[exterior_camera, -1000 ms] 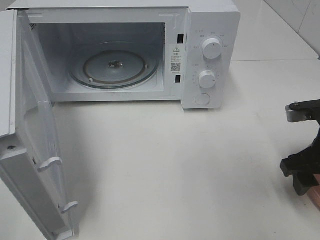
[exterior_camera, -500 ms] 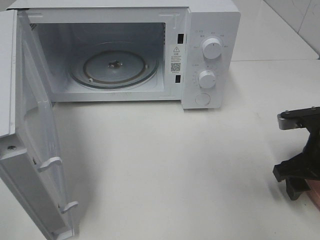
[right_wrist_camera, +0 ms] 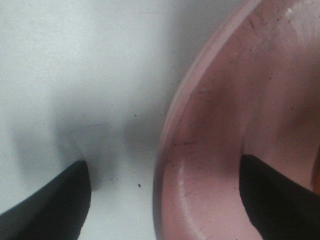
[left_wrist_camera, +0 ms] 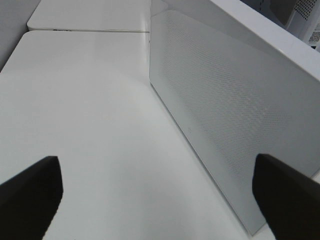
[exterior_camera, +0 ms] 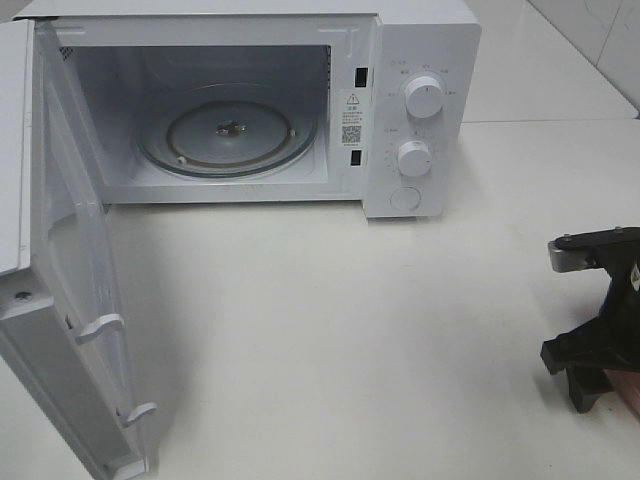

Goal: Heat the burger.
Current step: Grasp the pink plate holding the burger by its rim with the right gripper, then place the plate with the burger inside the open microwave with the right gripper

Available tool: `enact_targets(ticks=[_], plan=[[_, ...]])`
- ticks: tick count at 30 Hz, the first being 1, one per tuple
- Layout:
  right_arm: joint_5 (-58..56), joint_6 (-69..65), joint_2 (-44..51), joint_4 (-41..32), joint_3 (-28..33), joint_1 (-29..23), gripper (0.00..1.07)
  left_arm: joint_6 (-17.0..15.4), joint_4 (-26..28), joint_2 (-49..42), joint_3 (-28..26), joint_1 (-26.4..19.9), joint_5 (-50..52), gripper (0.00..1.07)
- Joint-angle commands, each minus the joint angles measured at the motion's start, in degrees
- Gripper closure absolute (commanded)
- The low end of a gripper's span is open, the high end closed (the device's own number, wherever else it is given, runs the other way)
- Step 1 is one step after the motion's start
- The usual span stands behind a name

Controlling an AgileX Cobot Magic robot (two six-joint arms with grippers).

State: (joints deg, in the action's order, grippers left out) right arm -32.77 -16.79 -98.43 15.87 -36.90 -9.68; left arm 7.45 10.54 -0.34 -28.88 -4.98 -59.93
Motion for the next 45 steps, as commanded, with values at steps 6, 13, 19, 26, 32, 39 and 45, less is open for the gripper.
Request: enact_targets(ticks=[6, 13, 19, 26, 32, 39, 45], plan=[[0.80, -0.52, 0.00, 0.57, 0.29, 0.40, 0.31, 0.06, 0.06, -1.15, 0.00, 0.34, 0.46, 0.09], [0.80, -0.52, 0.00, 0.40, 0.29, 0.40, 0.41, 0.06, 0.06, -1.15, 0.00, 0.34, 0.46, 0.09], [0.74, -1.26, 0.00, 0.40, 0.29, 0.40, 0.73, 0.06, 0.06, -1.15, 0.00, 0.34, 0.46, 0.09], [1.83, -1.38, 0.00, 0.57, 0.29, 0.40, 1.05, 0.06, 0.06, -1.15, 0.00, 0.34, 0.46, 0.09], [1.89, -1.32, 0.00, 0.57, 0.29, 0.34, 1.07, 0.06, 0.06, -1.15, 0.00, 0.34, 0.46, 0.09], [1.89, -1.66, 0.17, 0.57, 0.23, 0.29, 1.07, 0.06, 0.06, -1.15, 0.00, 0.34, 0.46, 0.09], [1.15, -4.24, 1.49, 3.04, 0.23, 0.29, 1.07, 0.06, 0.06, -1.15, 0.00, 0.34, 0.46, 0.09]])
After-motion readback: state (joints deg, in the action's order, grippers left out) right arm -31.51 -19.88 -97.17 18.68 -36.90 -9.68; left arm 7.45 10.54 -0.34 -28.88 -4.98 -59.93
